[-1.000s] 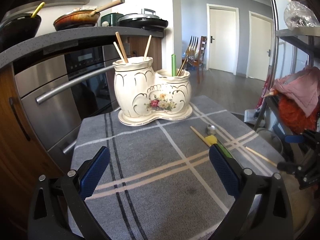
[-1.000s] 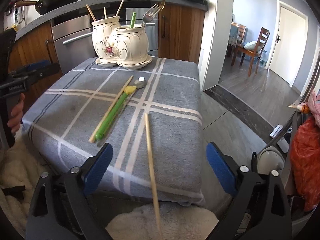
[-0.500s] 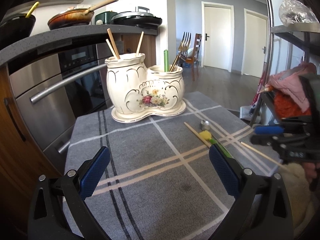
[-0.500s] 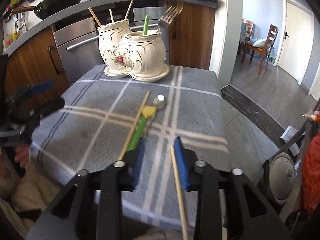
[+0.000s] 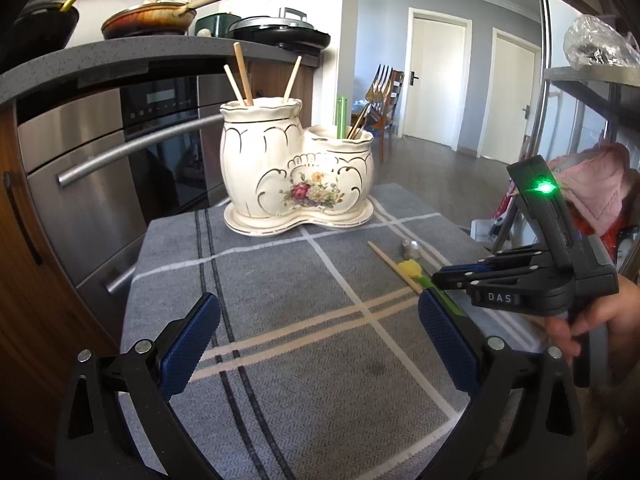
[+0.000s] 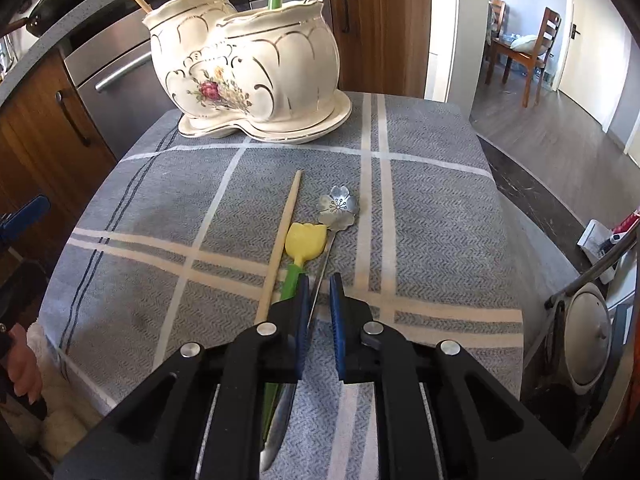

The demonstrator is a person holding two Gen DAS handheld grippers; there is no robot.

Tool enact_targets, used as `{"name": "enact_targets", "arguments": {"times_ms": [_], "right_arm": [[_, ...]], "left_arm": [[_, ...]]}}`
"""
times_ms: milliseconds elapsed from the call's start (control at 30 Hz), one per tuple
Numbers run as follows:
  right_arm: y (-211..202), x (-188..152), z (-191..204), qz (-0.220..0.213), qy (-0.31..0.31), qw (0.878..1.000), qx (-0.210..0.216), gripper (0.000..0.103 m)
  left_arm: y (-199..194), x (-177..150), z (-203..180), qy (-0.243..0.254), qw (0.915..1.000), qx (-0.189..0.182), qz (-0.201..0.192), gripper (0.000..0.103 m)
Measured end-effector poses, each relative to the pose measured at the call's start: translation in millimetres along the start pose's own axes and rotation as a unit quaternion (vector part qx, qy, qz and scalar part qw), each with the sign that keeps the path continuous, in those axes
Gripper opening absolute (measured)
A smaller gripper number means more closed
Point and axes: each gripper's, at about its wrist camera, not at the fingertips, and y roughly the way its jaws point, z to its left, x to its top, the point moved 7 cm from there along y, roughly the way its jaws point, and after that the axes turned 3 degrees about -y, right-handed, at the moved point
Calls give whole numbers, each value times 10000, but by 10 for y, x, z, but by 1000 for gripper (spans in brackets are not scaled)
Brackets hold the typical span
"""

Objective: Organize utensils
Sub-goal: 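Grasp the silver flower-handled spoon with the right tool and lift it, then grasp a wooden chopstick with the left tool while the right tool holds the spoon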

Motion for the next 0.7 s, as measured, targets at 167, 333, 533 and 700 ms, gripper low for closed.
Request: {"name": "enact_targets", "arguments": {"times_ms": [167,333,533,700], "right_arm": [[59,67,22,-6,-156,9995,-282,10],[59,78,-67,-160,219,9996,-87,3],[-120,70,-129,-602,471,9970,118,3],[-404,95,-166,-1123,644,9907,413,3]], "left_arm": [[9,4,-12,43,10000,-32,0,98],[-7,5,-31,133,9999,20,1,98],[49,-19,-113,220,9997,50,122,98],[165,-41,-257,340,9988,70,344,98]]}}
